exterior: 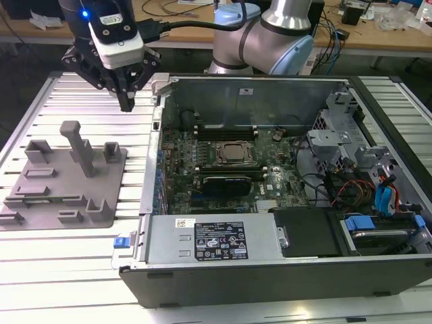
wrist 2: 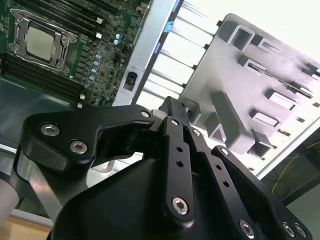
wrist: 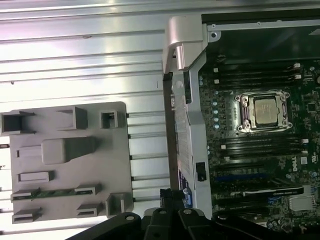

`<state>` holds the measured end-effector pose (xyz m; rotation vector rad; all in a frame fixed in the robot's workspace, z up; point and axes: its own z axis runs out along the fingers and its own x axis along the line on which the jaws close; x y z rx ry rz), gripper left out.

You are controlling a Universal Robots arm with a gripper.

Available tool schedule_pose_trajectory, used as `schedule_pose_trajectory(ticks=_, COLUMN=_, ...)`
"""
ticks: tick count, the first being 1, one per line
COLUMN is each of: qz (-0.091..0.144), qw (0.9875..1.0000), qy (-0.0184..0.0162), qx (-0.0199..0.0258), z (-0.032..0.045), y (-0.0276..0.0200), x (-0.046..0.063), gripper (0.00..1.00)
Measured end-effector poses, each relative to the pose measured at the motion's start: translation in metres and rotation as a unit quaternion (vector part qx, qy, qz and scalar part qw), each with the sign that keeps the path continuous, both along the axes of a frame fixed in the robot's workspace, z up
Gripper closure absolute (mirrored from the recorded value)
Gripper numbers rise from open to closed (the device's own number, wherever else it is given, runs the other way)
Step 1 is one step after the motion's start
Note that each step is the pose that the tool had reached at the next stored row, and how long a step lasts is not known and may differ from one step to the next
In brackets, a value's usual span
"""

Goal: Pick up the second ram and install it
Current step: 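Reach for the second ram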

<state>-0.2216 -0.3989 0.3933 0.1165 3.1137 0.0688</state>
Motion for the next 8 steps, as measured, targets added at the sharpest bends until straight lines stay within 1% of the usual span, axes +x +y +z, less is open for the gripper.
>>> schedule_pose_trajectory(ticks=3, qz=0.0, qw=1.0, qy=0.0, qx=0.0, z=0.0, y=0.0, x=-0.007, gripper=0.92)
schedule_pose_trajectory(ticks=8, qz=0.0, qw=1.0, qy=0.0, qx=0.0001, z=0.0, y=0.0, x=-0.014, gripper=0.92)
